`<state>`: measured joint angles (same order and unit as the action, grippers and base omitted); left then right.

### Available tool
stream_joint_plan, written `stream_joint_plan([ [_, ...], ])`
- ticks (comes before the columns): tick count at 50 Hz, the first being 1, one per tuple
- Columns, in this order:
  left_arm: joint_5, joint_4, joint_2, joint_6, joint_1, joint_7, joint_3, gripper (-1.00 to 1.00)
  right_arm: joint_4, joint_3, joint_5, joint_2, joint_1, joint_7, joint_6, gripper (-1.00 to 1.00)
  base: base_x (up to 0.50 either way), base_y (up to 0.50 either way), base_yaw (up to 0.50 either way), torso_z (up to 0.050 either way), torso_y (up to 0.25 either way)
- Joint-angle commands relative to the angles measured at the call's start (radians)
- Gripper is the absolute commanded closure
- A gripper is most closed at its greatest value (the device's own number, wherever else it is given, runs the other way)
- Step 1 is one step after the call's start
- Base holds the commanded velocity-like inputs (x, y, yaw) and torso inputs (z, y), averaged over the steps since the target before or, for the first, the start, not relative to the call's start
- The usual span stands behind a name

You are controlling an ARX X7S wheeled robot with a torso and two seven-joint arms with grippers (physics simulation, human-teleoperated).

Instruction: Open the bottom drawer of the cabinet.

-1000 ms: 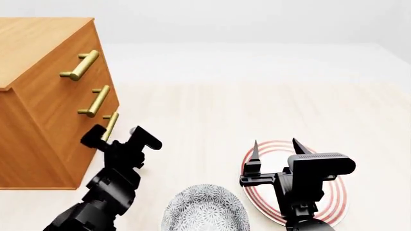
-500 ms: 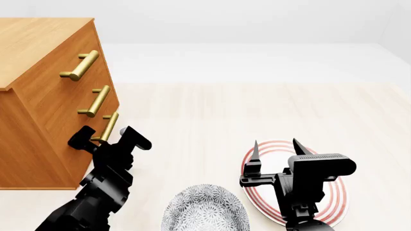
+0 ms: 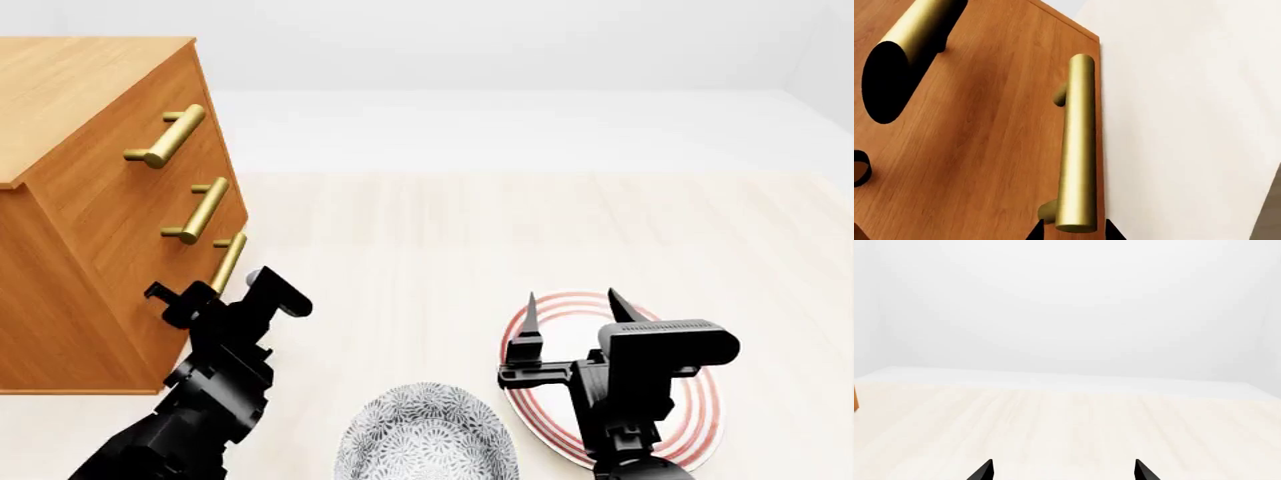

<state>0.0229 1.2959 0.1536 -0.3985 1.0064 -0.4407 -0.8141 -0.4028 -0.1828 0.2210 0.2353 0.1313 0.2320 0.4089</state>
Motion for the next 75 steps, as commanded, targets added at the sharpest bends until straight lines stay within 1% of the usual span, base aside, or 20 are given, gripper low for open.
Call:
stream_joint_plan([
  [1,-0.035,0.013,0.004,0.003,0.002,-0.006,-0.033,1.00,0.001,-0.008,0.002,0.003,0.005,0.005,0.000,-1.00,0.00,0.00,0.00,0.000,0.000],
  [10,-0.035,0.013,-0.023,0.019,0.021,-0.013,-0.057,1.00,0.007,-0.009,0.007,0.006,0.004,0.006,-0.007,-1.00,0.00,0.00,0.00,-0.002,0.000],
  [16,-0.033,0.012,-0.050,-0.001,0.029,-0.008,-0.067,1.00,0.007,-0.011,0.010,0.007,0.002,0.008,-0.009,-1.00,0.00,0.00,0.00,0.000,0.000],
  [21,-0.028,0.011,-0.073,-0.024,0.035,0.021,-0.070,1.00,0.006,-0.010,0.013,0.010,-0.001,0.010,-0.011,-1.00,0.00,0.00,0.00,0.000,0.000],
  [25,-0.028,0.005,-0.084,-0.033,0.036,0.019,-0.072,1.00,0.009,-0.010,0.015,0.011,-0.002,0.011,-0.016,-1.00,0.00,0.00,0.00,0.000,0.000],
  [26,-0.028,0.001,-0.088,-0.048,0.037,0.001,-0.068,1.00,0.011,-0.011,0.015,0.011,-0.001,0.011,-0.017,-1.00,0.00,0.00,0.00,0.000,0.000],
  [30,-0.034,-0.182,-0.052,-0.178,-0.002,0.013,-0.080,1.00,0.013,-0.010,0.018,0.012,-0.002,0.012,-0.020,-1.00,0.00,0.00,0.00,0.000,0.000],
  [32,-0.033,-0.218,-0.041,-0.200,-0.011,0.013,-0.080,1.00,0.013,-0.011,0.019,0.012,-0.002,0.013,-0.020,-1.00,0.00,0.00,0.00,0.000,0.000],
  [34,-0.039,-0.312,-0.031,-0.272,-0.033,0.015,-0.091,1.00,0.005,-0.010,0.020,0.015,-0.004,0.015,-0.019,-1.00,0.00,0.00,0.00,0.000,0.000],
  [36,-0.039,-0.361,-0.025,-0.305,-0.045,0.017,-0.092,1.00,0.005,-0.009,0.021,0.016,-0.004,0.016,-0.019,-1.00,0.00,0.00,0.00,0.000,0.000],
  [42,-0.035,-0.419,-0.030,-0.358,-0.056,0.018,-0.093,1.00,0.002,-0.008,0.025,0.019,-0.006,0.018,-0.021,-1.00,0.00,0.00,0.00,0.000,0.000],
  [51,-0.034,-0.573,-0.015,-0.473,-0.084,0.009,-0.096,1.00,0.009,-0.006,0.034,0.022,-0.005,0.019,-0.030,-1.00,0.00,0.00,0.00,0.000,0.001],
  [57,-0.031,-0.617,-0.027,-0.506,-0.088,0.017,-0.105,1.00,0.013,-0.009,0.036,0.023,-0.006,0.019,-0.035,-1.00,-0.01,0.00,0.00,0.000,0.003],
  [64,-0.031,-0.585,-0.073,-0.501,-0.080,0.024,-0.126,1.00,0.003,-0.008,0.042,0.028,-0.008,0.023,-0.030,-1.00,-0.01,0.00,0.00,0.000,0.005],
  [75,-0.030,-0.616,-0.072,-0.513,-0.091,0.029,-0.145,1.00,0.006,-0.009,0.048,0.031,-0.010,0.026,-0.037,-1.00,-0.02,0.00,0.00,0.003,0.011],
])
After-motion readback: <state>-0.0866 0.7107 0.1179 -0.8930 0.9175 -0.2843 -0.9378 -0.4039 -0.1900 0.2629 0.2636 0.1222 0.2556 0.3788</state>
